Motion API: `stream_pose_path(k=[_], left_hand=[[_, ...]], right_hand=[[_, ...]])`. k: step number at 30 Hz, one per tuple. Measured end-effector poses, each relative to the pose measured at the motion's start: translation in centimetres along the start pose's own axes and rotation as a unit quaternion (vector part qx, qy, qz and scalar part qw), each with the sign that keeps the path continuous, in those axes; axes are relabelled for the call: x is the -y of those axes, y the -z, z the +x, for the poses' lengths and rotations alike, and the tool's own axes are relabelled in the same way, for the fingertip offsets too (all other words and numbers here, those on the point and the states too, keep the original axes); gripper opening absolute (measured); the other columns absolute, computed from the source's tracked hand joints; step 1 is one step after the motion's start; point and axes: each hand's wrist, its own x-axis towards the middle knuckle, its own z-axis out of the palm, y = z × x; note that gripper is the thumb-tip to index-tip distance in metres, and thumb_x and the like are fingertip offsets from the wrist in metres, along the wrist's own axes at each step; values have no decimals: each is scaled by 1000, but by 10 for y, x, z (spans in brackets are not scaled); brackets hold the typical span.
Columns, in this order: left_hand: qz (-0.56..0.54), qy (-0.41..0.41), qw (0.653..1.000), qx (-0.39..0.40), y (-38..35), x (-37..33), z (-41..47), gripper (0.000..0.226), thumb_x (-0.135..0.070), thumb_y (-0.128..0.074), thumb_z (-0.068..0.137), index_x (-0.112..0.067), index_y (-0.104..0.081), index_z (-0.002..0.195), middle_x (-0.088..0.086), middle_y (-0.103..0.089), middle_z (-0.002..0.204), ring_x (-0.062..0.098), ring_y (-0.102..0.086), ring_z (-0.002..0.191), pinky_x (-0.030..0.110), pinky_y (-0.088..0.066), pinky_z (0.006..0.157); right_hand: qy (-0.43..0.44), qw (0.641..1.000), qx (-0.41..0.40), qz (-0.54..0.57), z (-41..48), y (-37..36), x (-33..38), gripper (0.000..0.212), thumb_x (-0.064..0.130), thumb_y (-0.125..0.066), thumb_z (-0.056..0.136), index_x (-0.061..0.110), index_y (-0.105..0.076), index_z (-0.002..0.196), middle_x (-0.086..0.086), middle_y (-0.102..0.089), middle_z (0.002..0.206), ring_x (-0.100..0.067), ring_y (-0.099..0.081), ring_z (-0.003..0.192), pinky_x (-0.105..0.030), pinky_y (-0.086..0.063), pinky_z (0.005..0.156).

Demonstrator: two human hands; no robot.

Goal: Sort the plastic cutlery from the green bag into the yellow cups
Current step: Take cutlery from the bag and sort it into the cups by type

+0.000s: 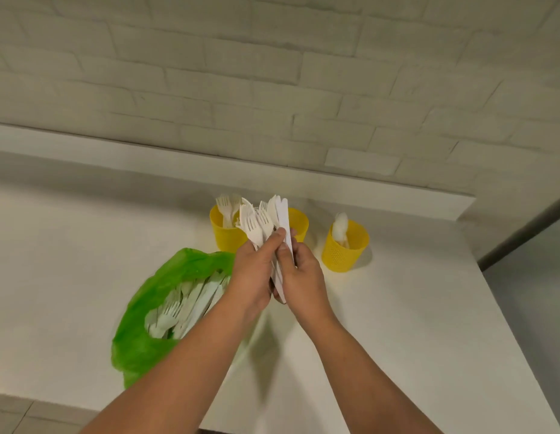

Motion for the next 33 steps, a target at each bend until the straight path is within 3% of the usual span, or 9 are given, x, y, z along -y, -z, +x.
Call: stream_pose_path(k=[3, 7, 10, 14, 18, 23, 27, 33], left_hand=[[1, -1, 1000, -22, -3, 3, 0, 24, -28, -67, 98, -13, -74, 116, 12, -77, 114, 31, -74, 105, 50, -54, 97], [-34, 4, 998, -60, -3, 3, 3, 43, -37, -71, 94, -4, -71, 123, 14, -75, 112, 30, -74, 93, 44, -61, 81], [-63, 24, 994, -82, -5, 3, 6, 50, -43, -71, 93, -6, -69, 127, 16, -73, 112, 32, -73, 94, 43, -60, 78], [-90, 24, 991, -97, -2, 2, 10, 42, -39, -70, 95, -12, -70, 127, 16, -73, 121, 33, -72, 104, 49, -59, 89], [-108, 33, 988, -108, 5, -4, 14, 36, -33, -64, 100, -11, -70, 127, 14, -74, 122, 33, -72, 111, 53, -54, 102], [-77, 38, 989, -121, 11, -12, 19, 30, -26, -63, 101, -6, -70, 123, 15, -77, 113, 32, -75, 102, 45, -61, 87], [-49, 40, 991, -120, 12, -19, 25, 25, -22, -61, 102, -3, -72, 113, 16, -78, 106, 33, -76, 98, 45, -61, 87], [-23, 43, 993, -111, 19, -25, 33, 23, -16, -66, 98, -3, -72, 115, 16, -78, 105, 33, -76, 97, 46, -61, 88]], right_hand=[[5, 1000, 30, -1, 1, 12, 1, 39, 49, -54, 98, 23, -62, 126, -1, -75, 110, -21, -74, 95, -35, -58, 76], [29, 998, 55, -29, 4, 21, -2, 14, 39, -62, 96, 29, -67, 105, 4, -72, 86, -17, -70, 70, -30, -51, 62], [56, 996, 44, -58, 5, 24, -3, 8, 33, -63, 97, 27, -68, 99, 5, -71, 81, -14, -67, 70, -30, -52, 60], [54, 996, 47, -48, 6, 22, -1, 8, 31, -65, 98, 26, -70, 97, 5, -72, 83, -11, -67, 75, -27, -55, 67], [21, 999, 42, -20, 11, 10, -3, 21, 44, -58, 93, 27, -70, 98, 4, -75, 87, -20, -71, 79, -48, -61, 71], [10, 999, 29, -29, 16, -3, -3, 20, 30, -54, 102, 24, -70, 111, 6, -76, 99, -13, -71, 91, -41, -59, 86], [15, 1000, 10, -24, 20, -11, -2, 25, 26, -52, 105, 28, -68, 123, 10, -75, 110, -7, -69, 100, -31, -55, 91], [-3, 999, 21, 28, 23, -18, -3, 28, 28, -50, 106, 31, -68, 126, 10, -75, 114, -7, -70, 106, -38, -55, 99]])
